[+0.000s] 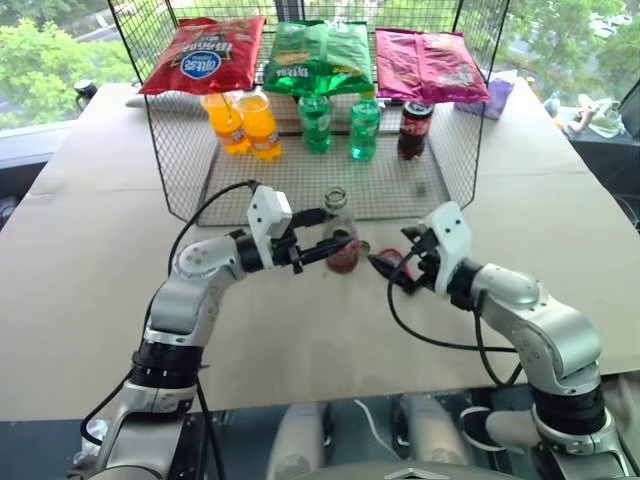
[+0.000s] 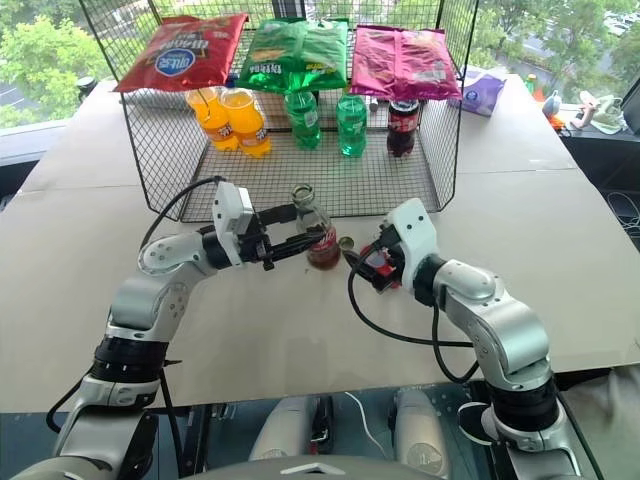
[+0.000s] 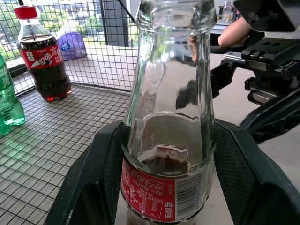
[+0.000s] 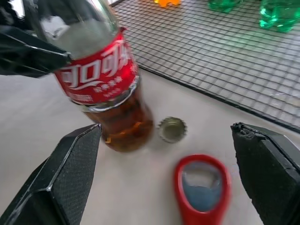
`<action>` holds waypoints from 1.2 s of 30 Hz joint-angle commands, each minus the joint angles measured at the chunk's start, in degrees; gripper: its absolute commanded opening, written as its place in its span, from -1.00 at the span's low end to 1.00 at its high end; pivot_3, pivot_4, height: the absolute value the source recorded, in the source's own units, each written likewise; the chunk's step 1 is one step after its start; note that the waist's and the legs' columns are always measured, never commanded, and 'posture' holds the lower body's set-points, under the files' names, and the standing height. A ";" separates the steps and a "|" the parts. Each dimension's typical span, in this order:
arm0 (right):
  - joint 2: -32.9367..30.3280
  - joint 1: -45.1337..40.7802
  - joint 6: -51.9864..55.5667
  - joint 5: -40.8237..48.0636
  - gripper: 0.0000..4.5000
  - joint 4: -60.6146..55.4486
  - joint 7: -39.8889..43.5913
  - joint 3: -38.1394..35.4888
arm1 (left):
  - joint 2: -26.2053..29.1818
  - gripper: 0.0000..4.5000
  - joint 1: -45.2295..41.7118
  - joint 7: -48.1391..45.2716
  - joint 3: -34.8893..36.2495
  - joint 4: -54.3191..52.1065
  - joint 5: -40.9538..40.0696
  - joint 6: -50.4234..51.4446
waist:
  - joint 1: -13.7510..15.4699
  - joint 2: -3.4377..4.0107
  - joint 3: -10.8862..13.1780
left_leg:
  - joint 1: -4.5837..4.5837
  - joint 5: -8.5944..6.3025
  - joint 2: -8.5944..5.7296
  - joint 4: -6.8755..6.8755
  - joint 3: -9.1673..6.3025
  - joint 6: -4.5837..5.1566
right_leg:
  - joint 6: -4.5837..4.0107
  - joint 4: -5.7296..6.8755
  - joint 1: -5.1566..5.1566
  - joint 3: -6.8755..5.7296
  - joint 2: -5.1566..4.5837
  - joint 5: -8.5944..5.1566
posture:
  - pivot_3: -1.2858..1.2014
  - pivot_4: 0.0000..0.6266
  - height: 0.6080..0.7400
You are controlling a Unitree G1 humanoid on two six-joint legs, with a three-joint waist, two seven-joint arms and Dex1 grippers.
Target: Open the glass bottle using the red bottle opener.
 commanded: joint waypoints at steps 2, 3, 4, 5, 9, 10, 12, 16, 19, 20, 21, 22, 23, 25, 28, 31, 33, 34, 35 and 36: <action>0.60 -0.25 -2.01 0.80 0.99 -1.41 -0.56 0.07 | 1.48 -0.02 1.31 -1.02 1.25 1.14 -0.05 -0.71 | -0.02 0.00 0.00 | 0.00 0.00 0.03 0.00 0.00 0.00 | 0.00 0.00 -0.01 0.00 0.03 0.01 | 0.03 -0.52 1.00; 0.77 -0.42 -2.17 0.86 0.99 -1.34 -0.63 0.27 | 1.67 -0.02 1.70 -1.34 1.52 1.13 -0.22 -0.93 | -0.03 0.00 0.00 | 0.00 0.00 0.04 0.00 -0.01 0.00 | 0.00 0.01 -0.01 0.00 0.03 0.01 | 0.03 -0.52 1.00; 0.85 -0.57 -2.34 0.88 1.00 -1.25 -0.66 0.47 | 1.81 0.47 1.92 -1.58 1.68 1.23 -0.33 -1.11 | -0.07 0.00 0.00 | 0.00 0.00 0.04 0.00 0.00 0.00 | 0.00 0.01 -0.01 0.00 0.03 0.00 | 0.03 -0.52 1.00; 0.92 -0.69 -2.48 0.85 1.00 -1.17 -0.72 0.64 | 1.89 0.65 2.01 -1.78 1.74 1.36 -0.43 -1.22 | -0.04 0.01 0.01 | 0.01 0.00 0.04 0.00 0.02 0.00 | 0.00 0.00 -0.01 0.01 0.03 0.01 | 0.03 -0.52 1.00; 0.99 -1.39 -3.20 0.72 1.00 -0.72 -0.86 0.89 | 1.70 0.99 1.16 -1.97 1.55 2.67 -0.71 -1.46 | 0.56 -0.04 0.04 | -0.07 0.00 0.03 0.00 0.00 0.00 | -0.03 0.00 -0.05 -0.01 0.02 0.02 | 0.03 -0.52 1.00; 1.07 -1.60 -3.33 0.82 1.00 -0.60 -0.89 0.86 | 1.57 0.99 1.00 -1.93 1.57 2.83 -0.81 -1.51 | 0.88 -0.04 0.04 | -0.07 0.00 0.03 0.01 0.01 0.00 | -0.04 0.00 -0.05 0.00 0.00 0.03 | 0.03 -0.52 1.00; 1.10 -2.00 -3.62 0.88 1.00 -0.38 -0.87 0.94 | 1.51 0.99 0.85 -2.01 1.75 2.80 -1.19 -1.30 | 1.20 -0.04 0.04 | -0.08 0.00 0.02 0.00 0.03 0.00 | -0.07 -0.03 -0.05 0.00 -0.01 0.04 | 0.03 -0.52 1.00; 1.24 -2.62 -3.98 0.91 1.00 0.11 -0.85 1.06 | 1.51 0.99 0.73 -2.14 2.26 2.63 -1.71 -1.40 | 1.35 -0.04 0.04 | -0.10 0.00 0.01 0.00 0.02 0.00 | -0.17 -0.06 -0.05 -0.01 0.00 0.10 | 0.03 -0.52 1.00; 1.34 -2.89 -4.24 0.91 1.00 0.30 -0.88 1.16 | 1.97 0.99 1.04 -2.47 2.83 2.02 -2.40 -1.12 | 1.31 -0.04 0.05 | -0.10 0.00 0.01 0.00 0.02 0.00 | -0.16 -0.06 -0.05 -0.01 0.00 0.11 | 0.03 -0.52 1.00; 1.31 -2.86 -4.32 0.89 1.00 0.28 -0.88 1.17 | 2.22 0.99 1.31 -2.63 3.11 1.66 -2.73 -0.92 | 1.31 -0.04 0.04 | -0.10 0.00 0.01 0.00 0.02 0.00 | -0.16 -0.06 -0.05 -0.01 0.00 0.11 | 0.03 -0.52 1.00; 1.20 -2.72 -4.46 0.83 1.00 0.13 -0.87 1.15 | 2.52 0.99 1.69 -2.82 3.42 1.26 -3.11 -0.56 | 1.30 -0.04 0.04 | -0.10 0.00 0.01 0.00 0.02 0.00 | -0.15 -0.06 -0.05 -0.01 0.00 0.11 | 0.03 -0.52 1.00; 0.98 -2.35 -4.56 0.94 1.00 -0.36 -0.77 0.95 | 2.98 0.99 2.31 -3.14 3.79 0.76 -3.54 -0.19 | 1.29 -0.04 0.04 | -0.10 0.00 0.01 0.00 0.02 0.00 | -0.14 -0.06 -0.05 -0.01 0.00 0.12 | 0.03 -0.52 1.00; 0.67 -1.80 -4.40 1.40 1.00 -1.16 -0.53 0.44 | 3.53 0.99 3.07 -3.53 4.18 0.26 -3.94 0.05 | 1.28 -0.04 0.05 | -0.10 0.00 0.01 0.00 0.02 0.00 | -0.14 -0.06 -0.05 -0.01 0.00 0.12 | 0.03 -0.52 1.00; -0.35 -0.45 -4.12 2.53 1.00 -2.88 0.25 -0.79 | 4.79 0.99 4.64 -3.86 4.80 -0.47 -4.35 0.90 | 1.25 -0.04 0.05 | -0.10 0.00 0.02 0.00 0.03 0.00 | -0.14 -0.07 -0.05 -0.01 0.00 0.12 | 0.03 -0.52 1.00; -6.57 6.52 -6.46 2.46 1.00 -7.86 3.63 -2.40 | 7.07 0.99 9.53 -5.41 7.57 -1.98 -6.56 1.58 | 1.38 -0.04 0.05 | -0.11 -0.01 0.04 -0.04 0.03 -0.01 | -0.16 -0.14 -0.05 -0.01 -0.01 0.11 | 0.03 -0.52 1.00; -9.58 14.46 -9.33 1.60 1.00 -11.81 3.08 -6.22 | 8.14 0.99 13.65 -2.32 9.57 -3.18 -5.54 2.12 | 1.50 -0.05 0.05 | -0.15 -0.01 0.10 -0.14 0.02 -0.01 | -0.18 -0.30 -0.04 -0.04 -0.06 0.08 | 0.03 -0.52 1.00; -10.66 18.34 -10.63 1.03 1.00 -13.41 2.47 -8.68 | 9.03 0.99 15.32 -2.17 10.14 -4.06 -5.57 2.53 | 1.51 -0.05 0.05 | -0.15 -0.01 0.11 -0.14 0.02 -0.01 | -0.11 -0.31 -0.04 -0.04 -0.06 -0.03 | 0.03 -0.52 1.00; -11.86 21.89 -11.60 0.40 1.00 -14.29 2.79 -10.70 | 9.79 0.99 16.39 -2.36 10.60 -4.80 -6.05 3.24 | 1.55 -0.05 0.05 | -0.13 -0.01 0.11 -0.14 0.03 -0.01 | -0.16 -0.32 -0.04 -0.04 -0.06 -0.13 | 0.03 -0.52 1.00; -13.05 25.08 -12.83 -0.45 1.00 -14.79 3.22 -12.20 | 10.50 0.99 17.36 -2.64 10.76 -5.44 -6.05 3.36 | 1.64 -0.06 0.05 | -0.13 -0.01 0.13 -0.14 0.03 -0.01 | -0.15 -0.32 -0.04 -0.04 -0.07 -0.14 | 0.03 -0.52 1.00; -14.08 27.95 -14.15 -1.22 1.00 -15.07 3.64 -13.42 | 10.91 0.99 18.21 -2.63 10.85 -6.04 -5.86 3.20 | 1.69 -0.06 0.05 | -0.09 -0.01 0.15 -0.14 0.02 -0.02 | -0.15 -0.33 -0.02 -0.05 -0.08 -0.14 | 0.03 -0.52 1.00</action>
